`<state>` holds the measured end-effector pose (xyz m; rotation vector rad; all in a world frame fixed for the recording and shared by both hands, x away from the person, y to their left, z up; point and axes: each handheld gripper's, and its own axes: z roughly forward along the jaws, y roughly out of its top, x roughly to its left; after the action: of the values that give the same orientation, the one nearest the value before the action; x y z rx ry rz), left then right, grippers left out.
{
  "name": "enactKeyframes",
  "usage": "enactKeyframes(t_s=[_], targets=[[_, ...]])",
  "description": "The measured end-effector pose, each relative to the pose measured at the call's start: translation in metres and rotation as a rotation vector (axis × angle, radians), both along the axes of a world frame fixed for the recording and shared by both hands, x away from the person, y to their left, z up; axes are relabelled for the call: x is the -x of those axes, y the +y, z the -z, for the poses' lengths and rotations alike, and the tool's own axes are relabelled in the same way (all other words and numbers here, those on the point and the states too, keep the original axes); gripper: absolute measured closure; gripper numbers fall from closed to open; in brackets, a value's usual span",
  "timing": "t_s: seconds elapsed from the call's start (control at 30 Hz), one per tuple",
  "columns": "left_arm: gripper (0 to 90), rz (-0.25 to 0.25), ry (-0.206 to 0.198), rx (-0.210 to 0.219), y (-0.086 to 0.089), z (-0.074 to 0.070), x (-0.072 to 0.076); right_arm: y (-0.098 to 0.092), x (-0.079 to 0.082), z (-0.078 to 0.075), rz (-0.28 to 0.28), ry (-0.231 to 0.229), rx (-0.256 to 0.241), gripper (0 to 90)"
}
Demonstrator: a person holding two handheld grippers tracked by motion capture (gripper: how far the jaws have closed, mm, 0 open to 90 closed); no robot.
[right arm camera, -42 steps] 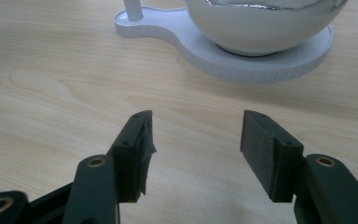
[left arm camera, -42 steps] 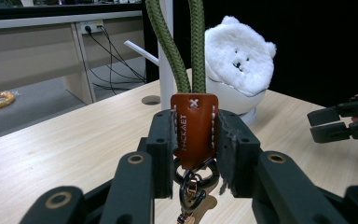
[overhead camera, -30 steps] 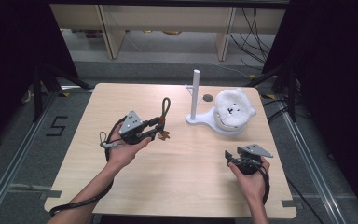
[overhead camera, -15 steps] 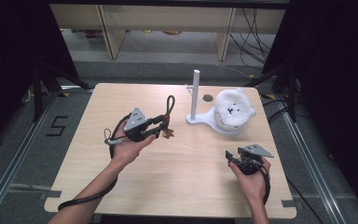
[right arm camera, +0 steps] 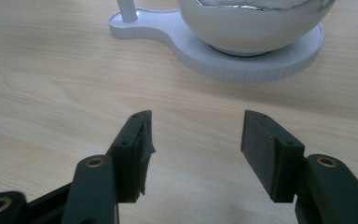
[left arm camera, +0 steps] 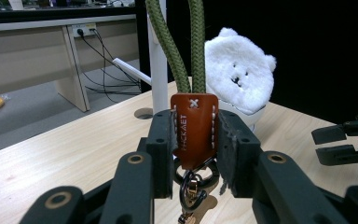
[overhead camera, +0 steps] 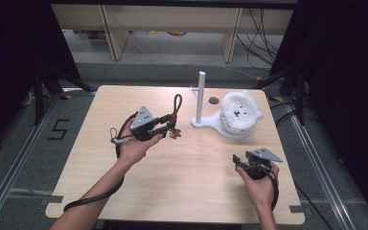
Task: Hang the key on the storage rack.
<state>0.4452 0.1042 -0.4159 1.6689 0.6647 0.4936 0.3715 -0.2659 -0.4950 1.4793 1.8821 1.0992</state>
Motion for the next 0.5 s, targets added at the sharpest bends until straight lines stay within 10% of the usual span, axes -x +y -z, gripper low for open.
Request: enactKeyframes(t_s=[0.5], targets=[[67.4, -0.003, -0.002, -0.009, -0.008, -0.004, -0.011, 0.002, 0.001, 0.000, 0.014, 0.016, -0.016, 44.2]])
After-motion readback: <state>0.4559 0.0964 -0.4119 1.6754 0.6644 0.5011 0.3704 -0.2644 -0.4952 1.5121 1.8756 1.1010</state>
